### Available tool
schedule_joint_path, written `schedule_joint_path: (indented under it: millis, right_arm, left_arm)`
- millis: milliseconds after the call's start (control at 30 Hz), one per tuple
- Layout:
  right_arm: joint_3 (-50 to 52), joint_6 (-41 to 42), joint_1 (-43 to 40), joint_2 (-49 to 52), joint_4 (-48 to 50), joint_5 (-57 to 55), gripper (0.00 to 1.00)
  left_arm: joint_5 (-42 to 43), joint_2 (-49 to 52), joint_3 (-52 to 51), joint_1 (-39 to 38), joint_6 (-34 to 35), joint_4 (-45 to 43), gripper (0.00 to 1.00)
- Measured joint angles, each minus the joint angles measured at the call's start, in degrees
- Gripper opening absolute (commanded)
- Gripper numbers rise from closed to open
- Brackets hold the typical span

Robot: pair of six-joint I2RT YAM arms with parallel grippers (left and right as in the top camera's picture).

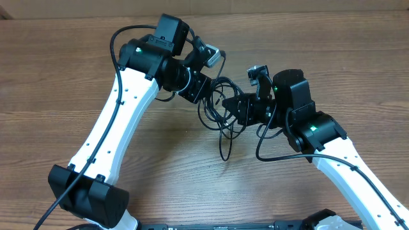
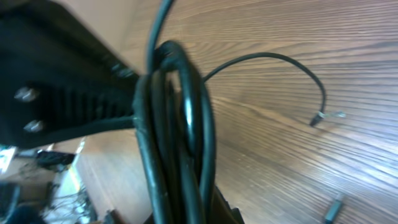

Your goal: Untangle cables

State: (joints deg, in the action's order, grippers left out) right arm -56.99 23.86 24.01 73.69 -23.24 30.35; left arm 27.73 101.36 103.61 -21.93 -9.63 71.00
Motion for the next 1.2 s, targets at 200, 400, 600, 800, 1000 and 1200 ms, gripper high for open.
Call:
schedule_joint_path:
  millis: [200, 400, 600, 800, 1000, 1200]
  right_arm:
    - [0.0, 0.13, -0.02, -0.02, -2.64, 3.21, 0.04]
    - [0.02, 0.09, 0.04, -0.02, -13.6, -3.08, 0.04]
    - [0.02, -2.71, 0.07, -0.02, -16.61, -4.5, 0.04]
    - [0.02, -6.97, 0.04, 0.0, -13.68, 0.98, 0.04]
    - [0.02, -6.54, 0.04, 0.0, -6.62, 3.45, 0.04]
    - [0.07, -3.48, 0.04, 0.0, 0.81, 5.11, 0.04]
  left_arm:
    - [1.81, 0.0, 0.0, 0.33, -0.02, -1.68, 0.04]
    - [4.37, 0.0, 0.02, 1.29, 0.0, -1.77, 0.04]
    - [8.72, 0.0, 1.33, 6.36, 0.02, -2.36, 0.27]
    - [11.61, 0.0, 2.1, 11.02, 0.44, -0.76, 0.4]
    - [12.13, 0.0, 2.14, 8.11, 0.2, 2.1, 0.34]
    - [9.11, 0.0, 2.14, 4.96, 0.07, 3.43, 0.3]
